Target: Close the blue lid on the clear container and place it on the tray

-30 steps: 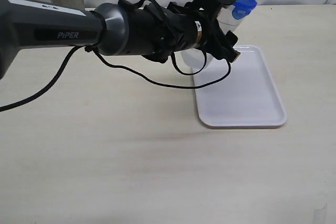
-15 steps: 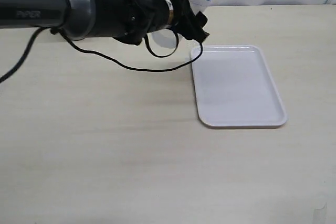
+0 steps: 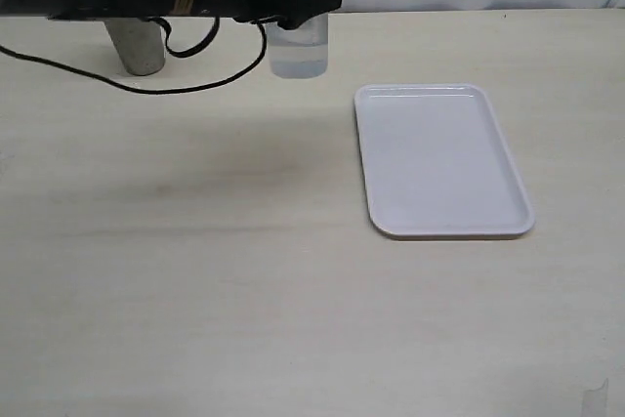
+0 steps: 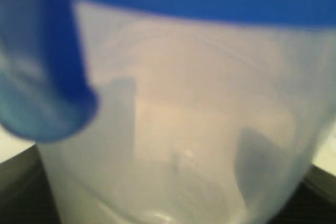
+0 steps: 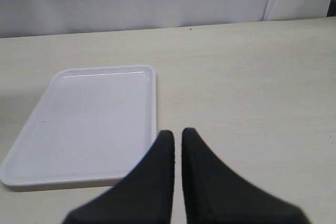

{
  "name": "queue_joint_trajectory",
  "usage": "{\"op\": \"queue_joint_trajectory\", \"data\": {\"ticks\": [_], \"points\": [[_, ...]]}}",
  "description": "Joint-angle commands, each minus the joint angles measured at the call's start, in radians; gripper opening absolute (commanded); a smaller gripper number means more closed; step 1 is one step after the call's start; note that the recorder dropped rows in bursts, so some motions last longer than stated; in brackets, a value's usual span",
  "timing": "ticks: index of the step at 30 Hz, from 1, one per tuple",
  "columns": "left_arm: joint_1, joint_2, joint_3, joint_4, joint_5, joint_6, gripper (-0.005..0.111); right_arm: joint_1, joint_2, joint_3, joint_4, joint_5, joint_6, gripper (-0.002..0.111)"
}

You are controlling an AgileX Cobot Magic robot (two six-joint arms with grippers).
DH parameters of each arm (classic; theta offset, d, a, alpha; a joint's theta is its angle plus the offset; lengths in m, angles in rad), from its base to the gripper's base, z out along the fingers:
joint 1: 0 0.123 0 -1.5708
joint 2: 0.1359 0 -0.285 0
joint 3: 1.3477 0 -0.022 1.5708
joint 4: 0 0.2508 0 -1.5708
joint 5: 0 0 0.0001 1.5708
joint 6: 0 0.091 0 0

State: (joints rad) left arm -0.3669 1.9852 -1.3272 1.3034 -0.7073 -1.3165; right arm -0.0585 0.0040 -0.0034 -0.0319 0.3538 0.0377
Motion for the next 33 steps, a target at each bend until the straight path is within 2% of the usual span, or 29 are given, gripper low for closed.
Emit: {"op": "queue_joint_trajectory", "data": {"ticks": [1,3,6,10,16,20,23,28,33], "points": [[0.043,-0.001,0.092,-0.283,-0.444,0.186,0.000,-0.008,-0.004,0.003,0.001,-0.012,0.003,0.005],[0.041,0.017,0.114,-0.284,-0.514,0.246,0.000,-0.008,-0.004,0.003,0.001,-0.012,0.003,0.005],[0.003,0.059,0.118,-0.220,-0.514,0.354,0.000,-0.008,-0.004,0.003,0.001,-0.012,0.003,0.005],[-0.068,0.103,0.116,-0.208,-0.514,0.515,0.000,-0.008,-0.004,0.003,0.001,-0.012,0.003,0.005],[-0.161,0.172,0.116,-0.276,-0.496,0.819,0.000,-0.008,-0.004,0.003,0.001,-0.012,0.003,0.005],[-0.195,0.219,0.116,-0.401,-0.490,0.921,0.000,-0.008,-0.004,0.003,0.001,-0.012,0.003,0.005],[-0.216,0.255,0.101,-0.503,-0.444,0.917,0.000,-0.008,-0.004,0.003,0.001,-0.012,0.003,0.005],[-0.237,0.315,-0.059,-0.350,-0.285,0.682,0.000,-0.008,-0.004,0.003,0.001,-0.012,0.003,0.005],[-0.256,0.361,-0.192,-0.243,-0.263,0.508,0.000,-0.008,-0.004,0.003,0.001,-0.012,0.003,0.005]]}}
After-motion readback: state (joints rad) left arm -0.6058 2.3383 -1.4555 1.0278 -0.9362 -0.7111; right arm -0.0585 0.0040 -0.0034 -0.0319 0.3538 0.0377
